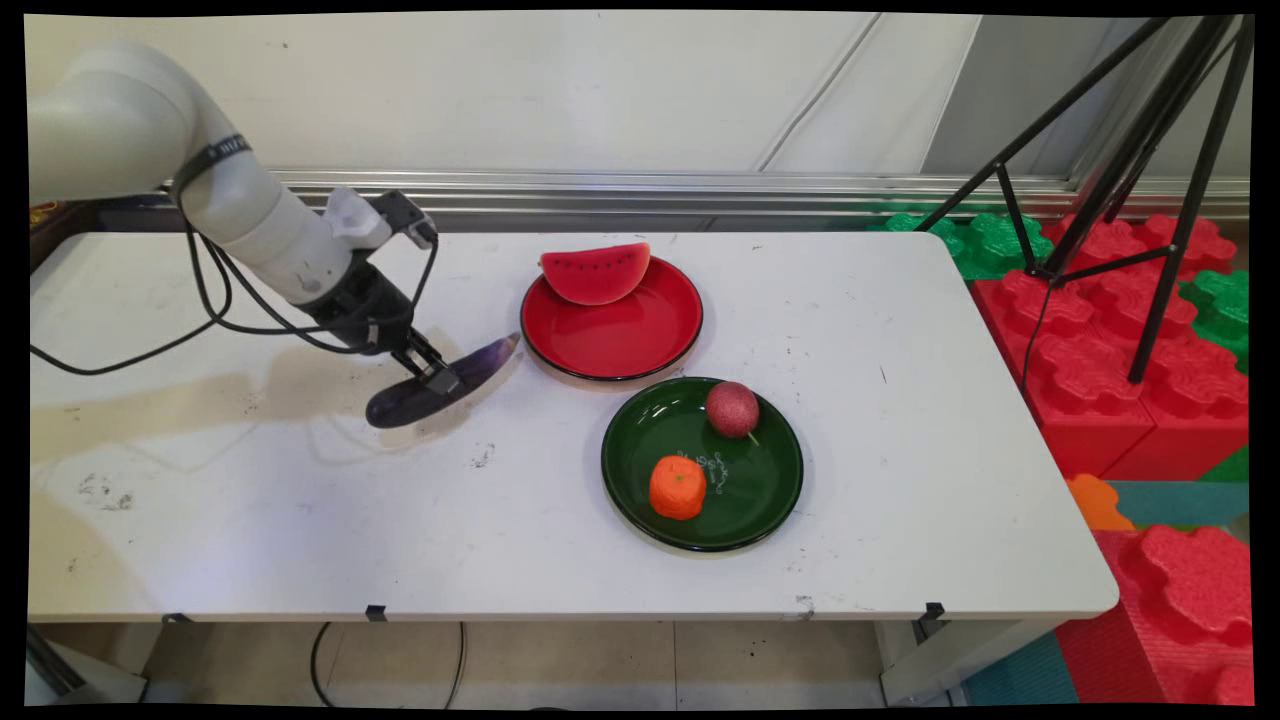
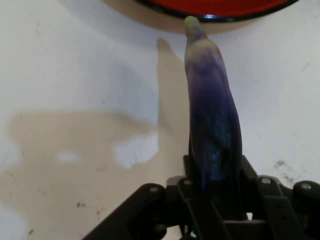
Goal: Place the picked object on the table
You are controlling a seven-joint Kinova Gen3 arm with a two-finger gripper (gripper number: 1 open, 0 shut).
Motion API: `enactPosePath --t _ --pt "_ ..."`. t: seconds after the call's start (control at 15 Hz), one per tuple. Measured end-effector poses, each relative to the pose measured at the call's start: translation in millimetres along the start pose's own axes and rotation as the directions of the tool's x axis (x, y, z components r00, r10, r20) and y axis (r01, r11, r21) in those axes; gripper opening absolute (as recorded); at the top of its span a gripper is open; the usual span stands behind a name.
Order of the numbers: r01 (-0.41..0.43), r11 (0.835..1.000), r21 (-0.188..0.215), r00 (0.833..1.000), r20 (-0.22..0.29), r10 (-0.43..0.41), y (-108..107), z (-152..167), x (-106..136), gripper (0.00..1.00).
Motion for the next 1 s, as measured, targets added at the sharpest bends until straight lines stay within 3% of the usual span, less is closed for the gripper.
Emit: enactPosePath --t 0.6,0.67,1.0 --pt "0.048 0.999 0.019 0.999 0.023 -0.048 -7 21 -4 0.0" --pt "0.051 0.998 0.02 0.998 0.021 -0.052 -7 22 -3 1.0" --pt "0.06 0.998 0.019 0.998 0.012 -0.06 -7 22 -4 1.0"
